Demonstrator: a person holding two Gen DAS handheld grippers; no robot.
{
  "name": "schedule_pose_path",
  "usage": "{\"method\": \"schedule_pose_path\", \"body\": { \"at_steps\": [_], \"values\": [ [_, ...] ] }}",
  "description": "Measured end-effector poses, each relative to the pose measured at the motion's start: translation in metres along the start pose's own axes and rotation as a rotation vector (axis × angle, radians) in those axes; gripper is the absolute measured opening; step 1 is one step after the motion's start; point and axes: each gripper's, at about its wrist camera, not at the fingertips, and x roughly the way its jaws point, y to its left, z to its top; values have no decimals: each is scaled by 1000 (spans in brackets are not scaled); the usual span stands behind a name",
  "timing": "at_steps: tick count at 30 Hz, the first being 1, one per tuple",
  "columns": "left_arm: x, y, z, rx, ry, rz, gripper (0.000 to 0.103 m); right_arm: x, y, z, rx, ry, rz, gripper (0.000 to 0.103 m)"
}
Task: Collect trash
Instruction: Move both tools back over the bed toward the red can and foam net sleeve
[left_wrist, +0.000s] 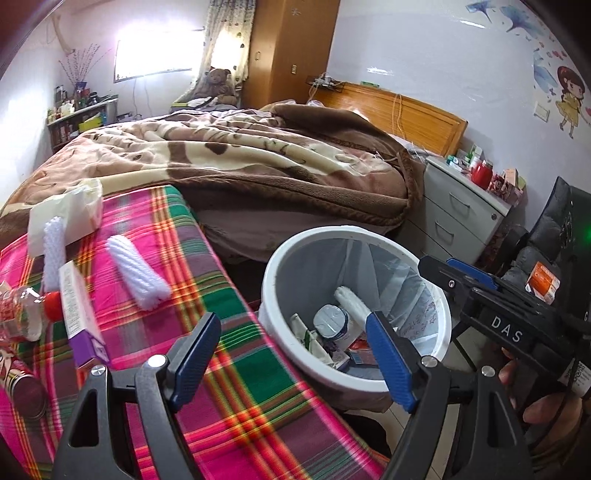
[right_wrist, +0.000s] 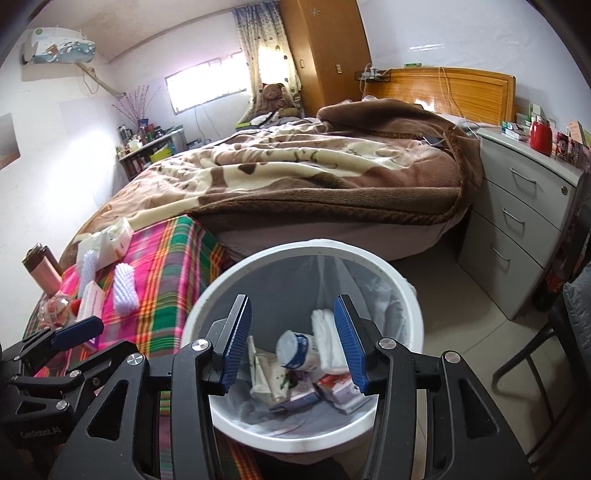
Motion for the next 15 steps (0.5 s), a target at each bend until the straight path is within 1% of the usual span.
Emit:
{"method": "schedule_pose_path", "body": {
  "at_steps": [8,12,15],
  "values": [
    [-23,25,-6,-23,-33,53,82,-4,22,-2,-20,-19,45,50],
    [-33,40,-11,-44,-42,72,82,-3,35,-4,-35,-18,73,55],
    [-39,55,-16,-79,-43,100,82,-3,43,-6,-46,-23,91,57]
  ]
}}
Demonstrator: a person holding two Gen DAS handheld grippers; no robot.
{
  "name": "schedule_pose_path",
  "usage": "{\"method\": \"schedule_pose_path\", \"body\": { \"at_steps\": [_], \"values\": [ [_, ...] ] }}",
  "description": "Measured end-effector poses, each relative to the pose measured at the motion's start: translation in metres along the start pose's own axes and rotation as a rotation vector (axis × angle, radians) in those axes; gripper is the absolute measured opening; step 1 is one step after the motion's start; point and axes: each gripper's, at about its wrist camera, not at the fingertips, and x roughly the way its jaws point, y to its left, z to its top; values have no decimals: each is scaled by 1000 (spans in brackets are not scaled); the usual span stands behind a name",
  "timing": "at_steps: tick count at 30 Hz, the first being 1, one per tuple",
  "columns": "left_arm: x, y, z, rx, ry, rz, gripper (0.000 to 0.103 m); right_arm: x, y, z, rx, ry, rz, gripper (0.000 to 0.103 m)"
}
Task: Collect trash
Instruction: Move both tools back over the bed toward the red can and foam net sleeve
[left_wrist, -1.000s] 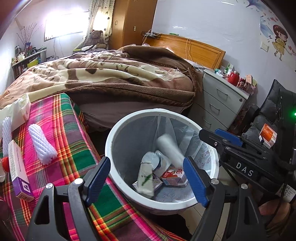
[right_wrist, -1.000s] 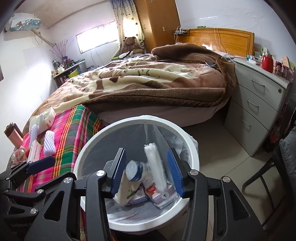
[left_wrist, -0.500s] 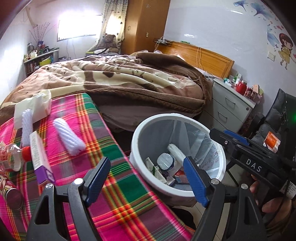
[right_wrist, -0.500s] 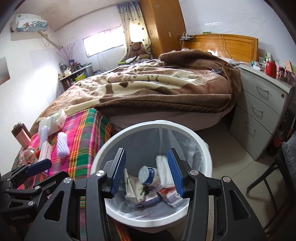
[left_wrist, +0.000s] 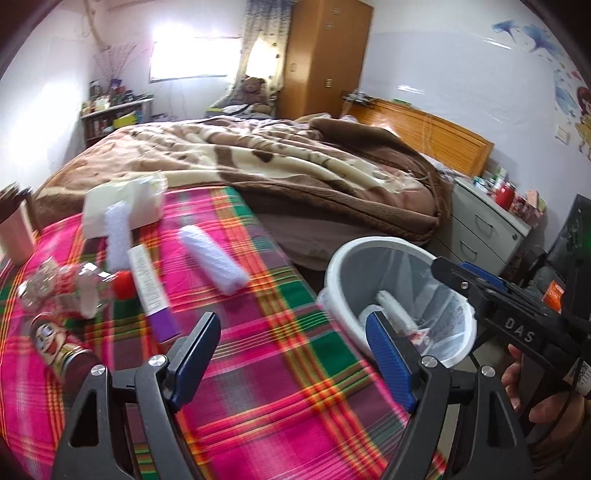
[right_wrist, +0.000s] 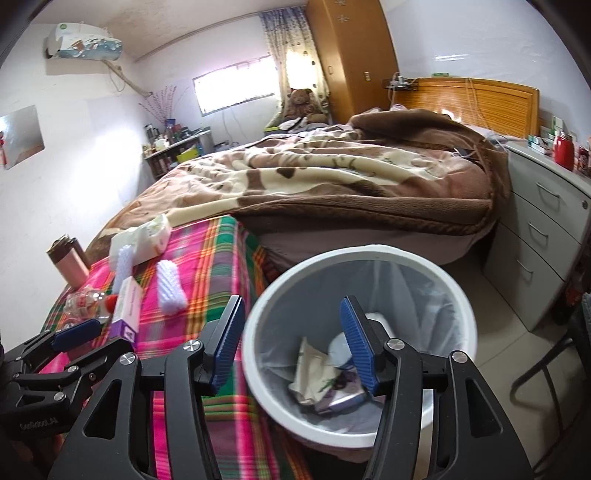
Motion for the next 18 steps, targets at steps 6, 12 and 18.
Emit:
{"method": "schedule_pose_path", "body": {
  "at_steps": [6,12,18],
  "values": [
    [-11,39,-8,-81,-10,61,83,4,25,-3,-46,-12,38,61],
    [-19,75,-15,-145,-13,129,83,16,50,-5,-93,0,67,63],
    [-24,109,-22,-203,-10,183,83,29,73,-5,-136,30,105,64]
  ]
}}
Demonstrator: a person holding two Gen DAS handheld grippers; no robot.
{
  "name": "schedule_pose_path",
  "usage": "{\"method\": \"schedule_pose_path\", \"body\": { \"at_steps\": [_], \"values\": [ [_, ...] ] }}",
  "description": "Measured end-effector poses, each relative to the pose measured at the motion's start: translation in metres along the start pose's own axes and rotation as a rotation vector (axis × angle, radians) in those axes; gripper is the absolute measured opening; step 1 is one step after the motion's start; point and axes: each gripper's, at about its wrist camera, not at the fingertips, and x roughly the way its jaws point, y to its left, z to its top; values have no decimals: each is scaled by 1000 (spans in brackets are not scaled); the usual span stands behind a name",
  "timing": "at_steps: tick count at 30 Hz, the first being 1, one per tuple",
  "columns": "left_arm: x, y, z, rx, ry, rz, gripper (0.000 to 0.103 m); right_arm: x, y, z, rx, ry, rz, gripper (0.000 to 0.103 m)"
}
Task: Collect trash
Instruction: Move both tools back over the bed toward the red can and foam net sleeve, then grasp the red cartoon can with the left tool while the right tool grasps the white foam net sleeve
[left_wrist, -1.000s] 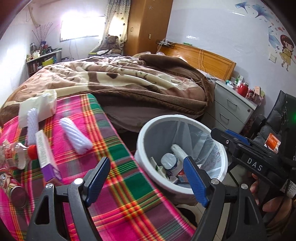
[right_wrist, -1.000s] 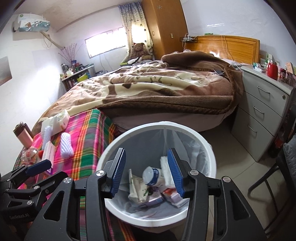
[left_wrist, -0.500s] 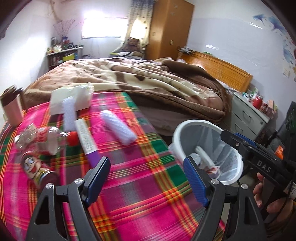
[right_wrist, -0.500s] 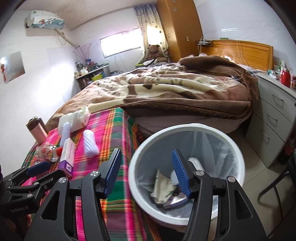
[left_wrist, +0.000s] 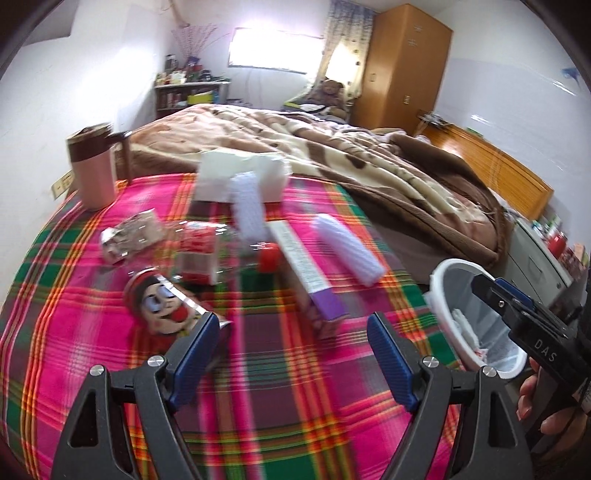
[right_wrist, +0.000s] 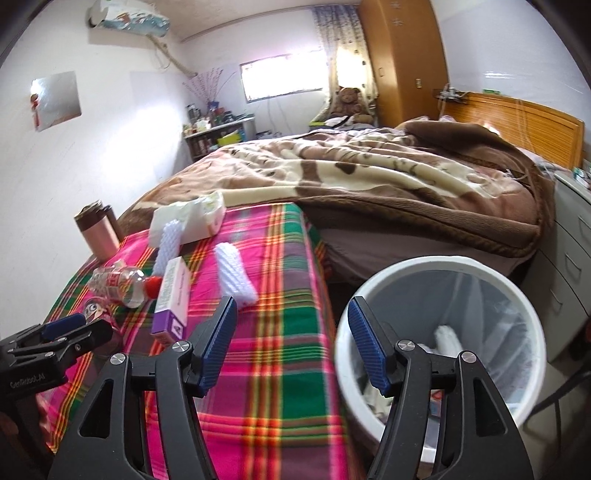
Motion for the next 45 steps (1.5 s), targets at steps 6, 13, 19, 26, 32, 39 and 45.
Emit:
{"method": "schedule_pose_path", "body": {
  "at_steps": [6,13,19,26,32,39,45],
  "values": [
    [-2,31,-1,-54,4,55,84,13,16,1,-32,29,18,64],
    [2,66,-3,-137,25,116,84,35,32,5,-90,69,26,64],
    [13,82,-2,-196,50,116,84,54,37,16,-114,89,24,64],
    [32,86,0,-234,94,109,84,76,39,26,-130,111,17,64],
    [48,84,5,-221,124,124,84,96,39,27,-142,163,24,64],
    [56,88,1,-208,159,160,84,112,44,29,-164,216,38,64],
    [52,99,-2,-221,157,185,84,120,52,26,-201,258,55,64]
  ]
}}
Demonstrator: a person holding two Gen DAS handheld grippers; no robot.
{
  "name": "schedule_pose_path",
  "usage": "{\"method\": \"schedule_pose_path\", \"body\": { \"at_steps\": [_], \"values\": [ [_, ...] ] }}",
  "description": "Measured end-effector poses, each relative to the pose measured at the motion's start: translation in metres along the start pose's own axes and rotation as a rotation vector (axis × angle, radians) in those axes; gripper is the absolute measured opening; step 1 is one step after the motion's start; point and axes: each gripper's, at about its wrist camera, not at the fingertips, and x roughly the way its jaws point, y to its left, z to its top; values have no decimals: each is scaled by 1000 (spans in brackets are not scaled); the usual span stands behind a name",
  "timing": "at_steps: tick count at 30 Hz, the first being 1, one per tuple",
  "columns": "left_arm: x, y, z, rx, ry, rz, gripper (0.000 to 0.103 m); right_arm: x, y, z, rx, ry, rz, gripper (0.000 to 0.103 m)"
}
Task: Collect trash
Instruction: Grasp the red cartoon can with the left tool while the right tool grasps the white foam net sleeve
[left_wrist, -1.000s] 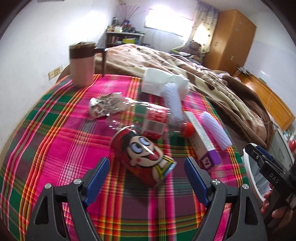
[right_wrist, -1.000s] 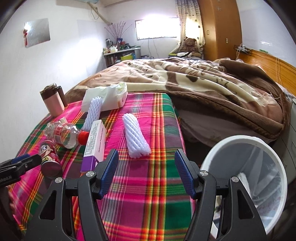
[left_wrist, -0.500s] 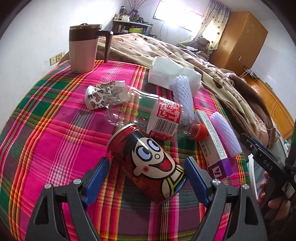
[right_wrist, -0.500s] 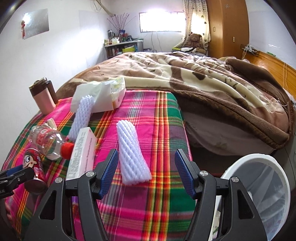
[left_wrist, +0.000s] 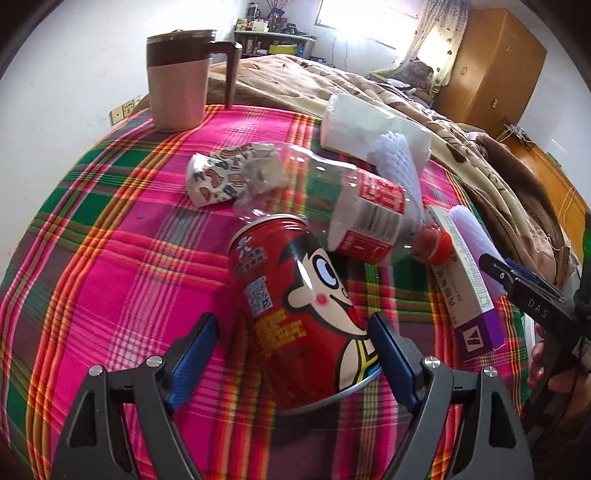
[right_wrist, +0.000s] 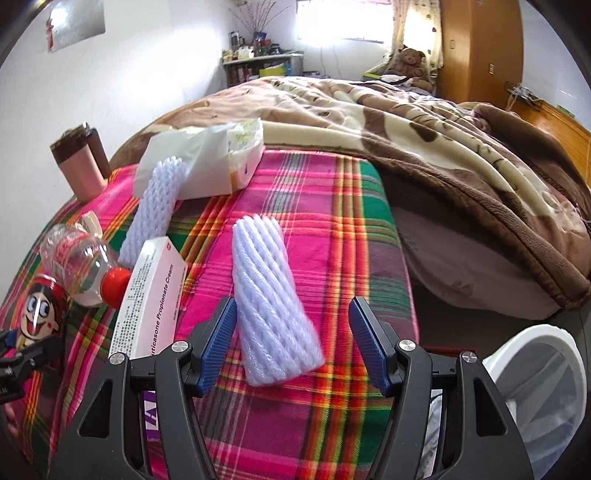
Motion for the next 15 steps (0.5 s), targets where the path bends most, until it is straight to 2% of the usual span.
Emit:
{"method": "schedule_pose_path", "body": {
  "at_steps": [11,12,13,15],
  "values": [
    [-1,11,4,-37,-19,13,84,4,7,3,-17,15,17,64],
    [0,13,6,-45,-17,10,84,5,7,3,-18,18,19,60],
    [0,14,6,-55,-21,3,84,5,8,3,-18,21,18,51],
    [0,14,8,-60,-35,-9,84,6,8,2,-16,24,13,45]
  ]
}}
